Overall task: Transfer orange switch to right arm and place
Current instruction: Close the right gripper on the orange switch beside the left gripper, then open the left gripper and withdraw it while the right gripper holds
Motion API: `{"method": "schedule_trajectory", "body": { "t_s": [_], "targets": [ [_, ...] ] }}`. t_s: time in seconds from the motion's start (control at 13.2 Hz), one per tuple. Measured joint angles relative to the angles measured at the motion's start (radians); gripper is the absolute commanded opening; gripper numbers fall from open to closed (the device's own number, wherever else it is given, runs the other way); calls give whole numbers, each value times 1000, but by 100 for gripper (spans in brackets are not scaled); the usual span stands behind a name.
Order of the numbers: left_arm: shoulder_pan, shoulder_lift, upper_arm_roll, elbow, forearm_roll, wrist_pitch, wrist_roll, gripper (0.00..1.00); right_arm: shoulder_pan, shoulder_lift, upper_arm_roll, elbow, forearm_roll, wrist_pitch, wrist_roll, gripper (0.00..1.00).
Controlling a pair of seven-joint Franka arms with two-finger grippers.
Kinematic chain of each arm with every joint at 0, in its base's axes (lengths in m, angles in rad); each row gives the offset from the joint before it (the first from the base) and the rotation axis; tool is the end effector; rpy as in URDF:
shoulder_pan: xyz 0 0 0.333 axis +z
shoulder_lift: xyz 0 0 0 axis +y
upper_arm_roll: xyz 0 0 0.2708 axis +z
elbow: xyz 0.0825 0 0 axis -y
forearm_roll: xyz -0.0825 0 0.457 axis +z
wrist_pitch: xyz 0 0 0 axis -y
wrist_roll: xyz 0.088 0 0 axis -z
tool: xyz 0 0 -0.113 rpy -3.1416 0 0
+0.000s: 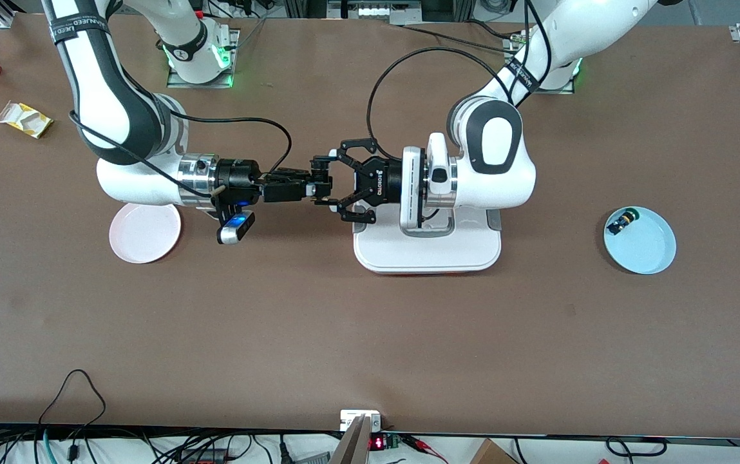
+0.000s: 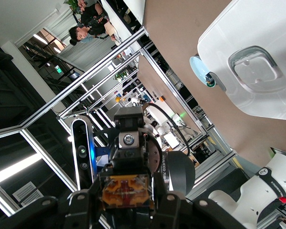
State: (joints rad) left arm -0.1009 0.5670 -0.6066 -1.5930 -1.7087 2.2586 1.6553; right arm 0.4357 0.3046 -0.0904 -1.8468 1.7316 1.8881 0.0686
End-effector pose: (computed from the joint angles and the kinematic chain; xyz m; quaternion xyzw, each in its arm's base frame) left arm 0.5970 -0.4764 0.3325 0.6170 -0.3224 0.3467 0.6287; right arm 0.6248 0.3115 0.3291 -0.6917 0.2368 0.2191 0.6462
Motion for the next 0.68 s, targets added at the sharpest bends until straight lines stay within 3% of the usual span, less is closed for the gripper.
{"method": "schedule_trajectory", "body": {
  "t_s": [0.08,0.68],
  "targets": [
    [0,0,0,0,0,0,0,100,0,0,0,0,0,0,0,27],
    [31,-30,0,1,0,-19,-13,100,1,0,0,1,0,0,5,27]
  ]
}}
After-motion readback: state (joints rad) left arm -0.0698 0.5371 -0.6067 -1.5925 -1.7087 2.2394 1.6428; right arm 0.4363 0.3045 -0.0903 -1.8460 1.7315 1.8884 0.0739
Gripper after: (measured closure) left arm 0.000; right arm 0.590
